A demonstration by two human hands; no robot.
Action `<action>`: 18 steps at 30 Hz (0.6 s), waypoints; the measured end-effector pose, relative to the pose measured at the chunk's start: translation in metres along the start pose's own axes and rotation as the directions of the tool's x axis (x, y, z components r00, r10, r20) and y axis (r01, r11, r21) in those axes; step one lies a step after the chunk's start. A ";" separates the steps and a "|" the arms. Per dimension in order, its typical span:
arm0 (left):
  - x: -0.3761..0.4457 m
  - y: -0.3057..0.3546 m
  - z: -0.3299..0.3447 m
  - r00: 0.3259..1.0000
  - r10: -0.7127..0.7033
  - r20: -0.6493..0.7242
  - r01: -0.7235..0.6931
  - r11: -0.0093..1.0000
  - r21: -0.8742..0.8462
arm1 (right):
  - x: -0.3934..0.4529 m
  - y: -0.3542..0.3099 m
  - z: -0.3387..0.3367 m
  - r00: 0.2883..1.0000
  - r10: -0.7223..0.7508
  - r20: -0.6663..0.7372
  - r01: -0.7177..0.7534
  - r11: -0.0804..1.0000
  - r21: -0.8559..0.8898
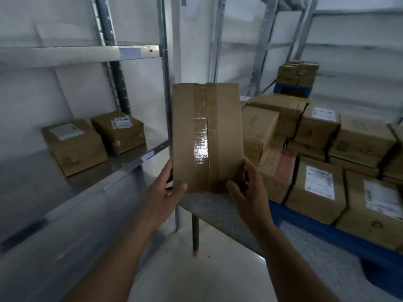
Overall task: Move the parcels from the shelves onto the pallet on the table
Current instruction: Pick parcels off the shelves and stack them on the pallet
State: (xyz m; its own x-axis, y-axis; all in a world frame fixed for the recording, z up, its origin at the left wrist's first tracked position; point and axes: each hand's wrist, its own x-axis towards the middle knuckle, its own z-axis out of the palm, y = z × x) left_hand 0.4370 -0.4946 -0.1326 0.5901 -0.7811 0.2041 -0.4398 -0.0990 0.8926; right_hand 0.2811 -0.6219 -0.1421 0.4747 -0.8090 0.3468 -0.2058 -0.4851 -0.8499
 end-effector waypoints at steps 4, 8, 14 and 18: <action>0.026 0.023 0.043 0.988 0.096 0.125 -0.100 0.995 0.029 | -0.002 0.014 -0.046 0.985 0.059 -0.160 -0.058 0.998 0.011; 0.052 0.048 0.081 0.952 0.209 0.224 -0.221 0.975 0.028 | 0.004 0.023 -0.086 0.961 0.080 -0.266 -0.085 0.996 -0.006; 0.096 0.089 0.127 0.887 0.232 0.398 -0.276 0.960 0.055 | 0.026 0.034 -0.133 0.886 0.184 -0.426 -0.220 0.975 -0.038; 0.138 0.109 0.148 0.837 0.224 0.499 -0.357 0.915 0.189 | 0.047 0.036 -0.154 0.864 0.233 -0.446 -0.296 0.952 -0.076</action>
State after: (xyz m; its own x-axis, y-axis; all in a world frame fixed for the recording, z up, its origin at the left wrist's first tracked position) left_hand 0.3705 -0.7039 -0.0668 0.0577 -0.9837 0.1700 -0.7411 0.0719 0.6675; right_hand 0.1638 -0.7284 -0.0951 -0.0192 -0.9602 0.2786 -0.4018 -0.2477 -0.8816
